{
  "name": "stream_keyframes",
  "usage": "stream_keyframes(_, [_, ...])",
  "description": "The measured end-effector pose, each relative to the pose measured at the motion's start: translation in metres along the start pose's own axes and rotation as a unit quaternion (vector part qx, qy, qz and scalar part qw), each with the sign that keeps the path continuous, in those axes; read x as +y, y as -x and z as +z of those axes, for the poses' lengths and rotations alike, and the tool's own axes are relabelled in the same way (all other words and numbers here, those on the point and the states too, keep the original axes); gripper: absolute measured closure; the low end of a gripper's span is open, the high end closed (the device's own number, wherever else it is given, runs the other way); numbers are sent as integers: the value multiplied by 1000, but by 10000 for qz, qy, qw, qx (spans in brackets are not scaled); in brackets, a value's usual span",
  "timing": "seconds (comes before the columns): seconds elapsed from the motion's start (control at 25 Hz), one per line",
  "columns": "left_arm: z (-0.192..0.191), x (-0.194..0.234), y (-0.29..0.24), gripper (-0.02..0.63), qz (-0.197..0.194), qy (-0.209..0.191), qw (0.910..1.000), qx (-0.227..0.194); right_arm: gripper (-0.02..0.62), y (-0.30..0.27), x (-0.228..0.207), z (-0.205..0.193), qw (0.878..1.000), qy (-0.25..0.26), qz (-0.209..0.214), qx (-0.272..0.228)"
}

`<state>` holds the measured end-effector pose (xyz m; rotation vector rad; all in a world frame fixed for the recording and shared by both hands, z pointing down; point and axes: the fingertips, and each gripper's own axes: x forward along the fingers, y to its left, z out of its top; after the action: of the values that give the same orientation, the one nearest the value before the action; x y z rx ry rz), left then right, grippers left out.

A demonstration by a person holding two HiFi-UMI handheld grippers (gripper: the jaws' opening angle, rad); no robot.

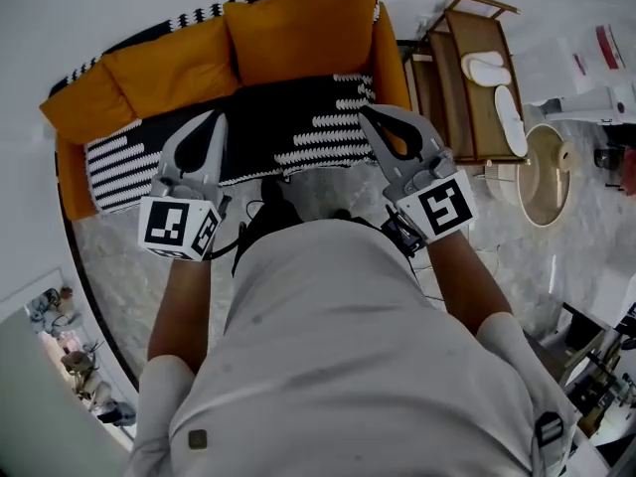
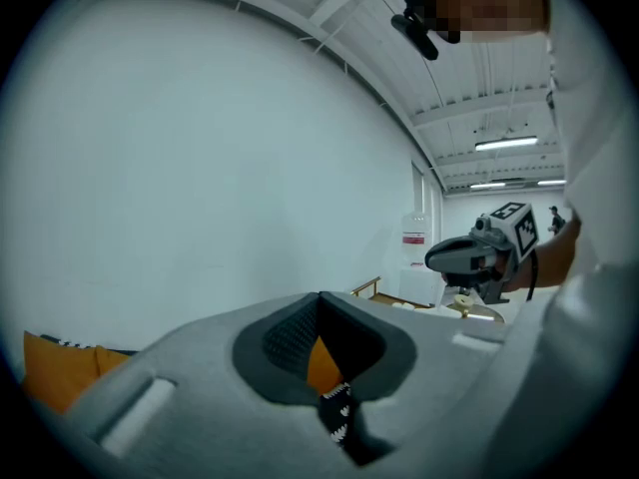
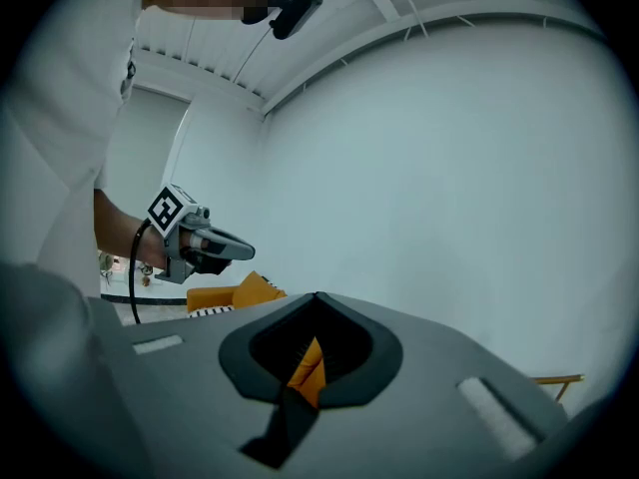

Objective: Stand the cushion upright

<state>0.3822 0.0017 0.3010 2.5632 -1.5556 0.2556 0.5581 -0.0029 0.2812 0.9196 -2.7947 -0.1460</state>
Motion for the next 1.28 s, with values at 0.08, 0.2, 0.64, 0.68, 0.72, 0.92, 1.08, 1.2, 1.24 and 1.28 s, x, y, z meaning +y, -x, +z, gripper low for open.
stream_keyframes(0.08, [3, -35, -3, 603, -40, -101, 9999, 3, 584, 33, -3, -5, 10000, 33, 75, 6])
stream_keyframes(0.2, [8, -88, -2, 603, -109, -144, 9998, -64, 584, 83, -9, -15, 9999, 37, 140, 24])
stream_keyframes(0.64, [15, -211, 38, 603, 0, -216, 9996, -196, 584, 204, -2, -31, 9995, -5, 328, 30])
stream_keyframes(0.68, [15, -214, 43, 603, 31, -203, 9996, -208, 584, 208, 2, -29, 9994, 4, 344, 4])
stream_keyframes(0.72, [15, -217, 49, 603, 61, -190, 9996, -219, 585, 210, 6, -27, 9994, 6, 357, -34])
stream_keyframes(0.92, [14, -224, 64, 603, 120, -249, 9992, -303, 584, 215, 26, -24, 9993, -102, 355, -78])
stream_keyframes(1.08, [15, -224, 65, 603, 102, -244, 9991, -330, 584, 213, 34, -23, 9990, -201, 376, -105])
stream_keyframes(1.2, [15, -223, 66, 603, 109, -212, 9991, -350, 584, 211, 36, -21, 9989, -186, 405, -117])
stream_keyframes(1.24, [15, -223, 67, 603, 112, -205, 9991, -356, 584, 211, 38, -20, 9989, -177, 416, -113])
stream_keyframes(1.28, [15, -222, 68, 603, 115, -199, 9991, -365, 584, 210, 39, -20, 9989, -174, 420, -106])
